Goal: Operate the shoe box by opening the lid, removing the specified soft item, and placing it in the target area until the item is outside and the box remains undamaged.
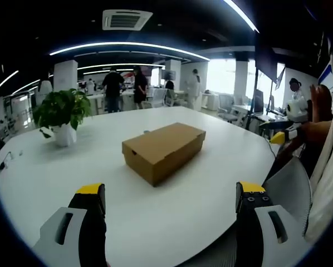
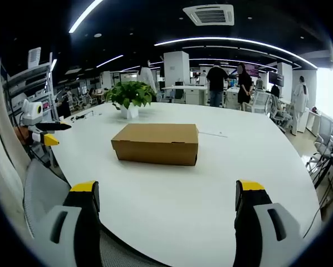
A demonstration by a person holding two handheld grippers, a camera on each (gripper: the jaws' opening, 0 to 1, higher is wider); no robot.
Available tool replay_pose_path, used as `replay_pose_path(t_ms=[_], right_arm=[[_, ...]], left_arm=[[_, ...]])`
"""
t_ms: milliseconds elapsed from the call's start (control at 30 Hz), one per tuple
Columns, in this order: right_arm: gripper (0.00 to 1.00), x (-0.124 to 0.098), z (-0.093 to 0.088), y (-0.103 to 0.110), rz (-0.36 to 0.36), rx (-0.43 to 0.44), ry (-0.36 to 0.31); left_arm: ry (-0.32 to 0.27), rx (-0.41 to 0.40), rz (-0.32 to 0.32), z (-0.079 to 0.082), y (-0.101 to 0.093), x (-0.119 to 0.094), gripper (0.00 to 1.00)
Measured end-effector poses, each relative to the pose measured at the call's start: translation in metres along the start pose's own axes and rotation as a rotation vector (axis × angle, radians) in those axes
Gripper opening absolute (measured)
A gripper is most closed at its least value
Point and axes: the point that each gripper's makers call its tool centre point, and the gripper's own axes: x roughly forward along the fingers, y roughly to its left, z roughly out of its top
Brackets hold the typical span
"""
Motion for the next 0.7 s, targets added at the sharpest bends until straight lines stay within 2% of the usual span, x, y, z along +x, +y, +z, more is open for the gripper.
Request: replay_pose_path(t_ms=[700], right_arm=[[0.97, -0.0007, 0.0018, -0.0040, -0.004, -0.006, -0.003]], left_arm=[[0.005, 0.009, -0.018, -0.0004, -0.0070, 0.0079, 1.00]])
